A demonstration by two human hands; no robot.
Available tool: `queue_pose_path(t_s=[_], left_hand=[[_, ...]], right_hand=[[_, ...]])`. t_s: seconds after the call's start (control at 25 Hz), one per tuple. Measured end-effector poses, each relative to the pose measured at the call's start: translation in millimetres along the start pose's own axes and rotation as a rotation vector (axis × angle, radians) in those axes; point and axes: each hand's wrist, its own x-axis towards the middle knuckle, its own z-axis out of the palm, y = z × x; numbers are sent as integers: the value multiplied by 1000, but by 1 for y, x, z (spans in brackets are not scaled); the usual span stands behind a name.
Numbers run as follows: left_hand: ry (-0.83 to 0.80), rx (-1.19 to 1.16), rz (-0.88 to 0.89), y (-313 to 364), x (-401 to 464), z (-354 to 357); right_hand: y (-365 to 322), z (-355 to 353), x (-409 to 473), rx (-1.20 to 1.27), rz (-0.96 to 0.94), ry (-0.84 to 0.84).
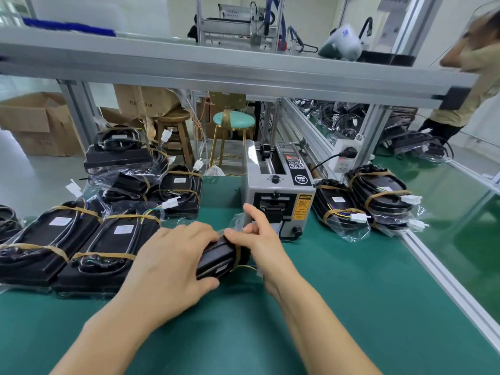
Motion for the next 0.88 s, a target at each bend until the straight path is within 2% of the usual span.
queue_pose_path(t_s=[0.16, 0.28, 0.36, 0.48, 0.56, 0.64, 0.72, 0.8, 0.88], left_hand=[[-85, 78, -229, -12, -12, 0], [20, -67, -335, -14, -15, 1], [123, -178, -365, -11, -20, 1], [225, -400, -476, -20, -26, -3], [330, -752, -569, -33, -27, -9], [430, -1218, -621, -37, -20, -13], [481, -1486, -714, -31, -7, -11], [474, -1544, -810, -28, 11, -7], [452, -1581, -940, -34, 31, -1]], right_hand=[[2, -3, 2, -179, -101, -6], [6, -8, 1, -552, -193, 39], [1, -12, -3, -621, -210, 8], [-10, -30, -13, -490, -120, -134], [-9, -44, -23, -247, -37, -181], [0, -40, -38, 0, 3, -258], [9, -14, -49, 103, 31, -370], [8, 19, -45, 181, -13, -394], [-1, 41, -24, 230, -80, -270]])
